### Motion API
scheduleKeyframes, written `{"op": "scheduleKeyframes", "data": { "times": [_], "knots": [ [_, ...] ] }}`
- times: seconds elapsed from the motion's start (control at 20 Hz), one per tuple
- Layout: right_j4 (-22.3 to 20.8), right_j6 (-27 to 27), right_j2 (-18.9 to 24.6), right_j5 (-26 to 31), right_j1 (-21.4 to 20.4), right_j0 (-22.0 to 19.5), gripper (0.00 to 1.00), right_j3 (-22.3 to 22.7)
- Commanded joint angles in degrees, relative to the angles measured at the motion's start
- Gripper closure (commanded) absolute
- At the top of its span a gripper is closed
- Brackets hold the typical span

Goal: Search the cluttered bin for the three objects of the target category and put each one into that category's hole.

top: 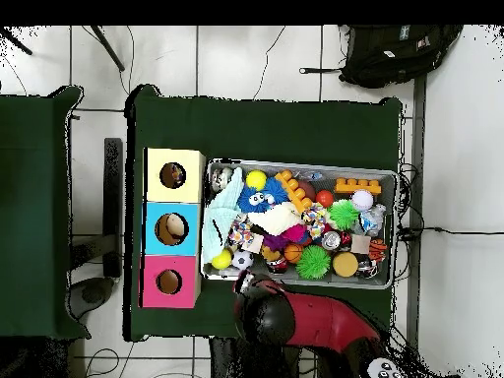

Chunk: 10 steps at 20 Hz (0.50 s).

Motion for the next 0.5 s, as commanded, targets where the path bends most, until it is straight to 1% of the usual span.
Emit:
{"op": "scheduleKeyframes", "data": {
  "times": [0.05, 0.5],
  "knots": [
    [-2.5, 2.2, 2.7, -2.8, 5.3, 1.5, 0.0, -7.6],
    [-2.7, 1.9, 2.9, -3.6, 7.5, 1.1, 0.0, -9.1]
  ]
}}
